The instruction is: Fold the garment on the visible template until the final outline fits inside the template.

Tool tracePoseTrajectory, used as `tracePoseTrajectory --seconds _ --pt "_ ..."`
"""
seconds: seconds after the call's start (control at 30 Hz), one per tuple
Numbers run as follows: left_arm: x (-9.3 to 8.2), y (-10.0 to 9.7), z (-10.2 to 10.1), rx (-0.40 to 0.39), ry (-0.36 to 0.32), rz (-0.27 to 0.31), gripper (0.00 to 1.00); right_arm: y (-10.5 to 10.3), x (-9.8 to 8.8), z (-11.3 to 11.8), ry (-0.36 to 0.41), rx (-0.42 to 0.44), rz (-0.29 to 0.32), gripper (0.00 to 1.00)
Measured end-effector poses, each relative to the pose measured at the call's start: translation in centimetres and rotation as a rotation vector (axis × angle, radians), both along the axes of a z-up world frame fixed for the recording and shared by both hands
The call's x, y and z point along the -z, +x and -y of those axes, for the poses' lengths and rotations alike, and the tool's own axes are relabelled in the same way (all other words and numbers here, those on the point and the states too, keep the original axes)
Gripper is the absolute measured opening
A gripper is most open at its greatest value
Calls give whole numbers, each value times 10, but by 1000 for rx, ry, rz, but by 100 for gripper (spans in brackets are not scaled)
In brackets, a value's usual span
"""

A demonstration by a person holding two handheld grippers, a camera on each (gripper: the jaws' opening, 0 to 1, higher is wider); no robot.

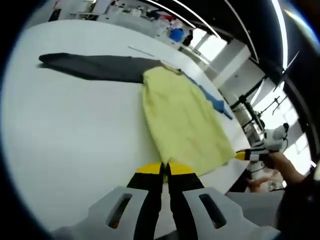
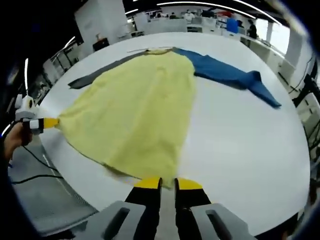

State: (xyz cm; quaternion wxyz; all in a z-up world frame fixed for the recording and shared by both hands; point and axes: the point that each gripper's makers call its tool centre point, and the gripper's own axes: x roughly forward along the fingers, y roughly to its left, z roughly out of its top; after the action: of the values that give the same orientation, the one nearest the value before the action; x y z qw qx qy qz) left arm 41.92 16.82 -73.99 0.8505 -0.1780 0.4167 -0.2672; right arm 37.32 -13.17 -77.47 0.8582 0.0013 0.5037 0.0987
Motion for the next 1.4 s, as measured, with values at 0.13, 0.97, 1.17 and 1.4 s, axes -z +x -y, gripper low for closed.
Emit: tracePoseTrajectory --seconds 0.13,0.97,1.17,1.4 --pt "-2 0 0 -1 -4 4 1 0 1 3 -2 10 -1 0" --pt "16 -25 -17 -3 80 -93 0 -20 -5 34 2 -5 -17 0" --pt "19 -31 -20 29 142 -96 0 -26 -5 32 6 -21 -18 0" --pt "21 -37 -22 9 141 -122 0 -31 -6 30 16 -19 -20 0"
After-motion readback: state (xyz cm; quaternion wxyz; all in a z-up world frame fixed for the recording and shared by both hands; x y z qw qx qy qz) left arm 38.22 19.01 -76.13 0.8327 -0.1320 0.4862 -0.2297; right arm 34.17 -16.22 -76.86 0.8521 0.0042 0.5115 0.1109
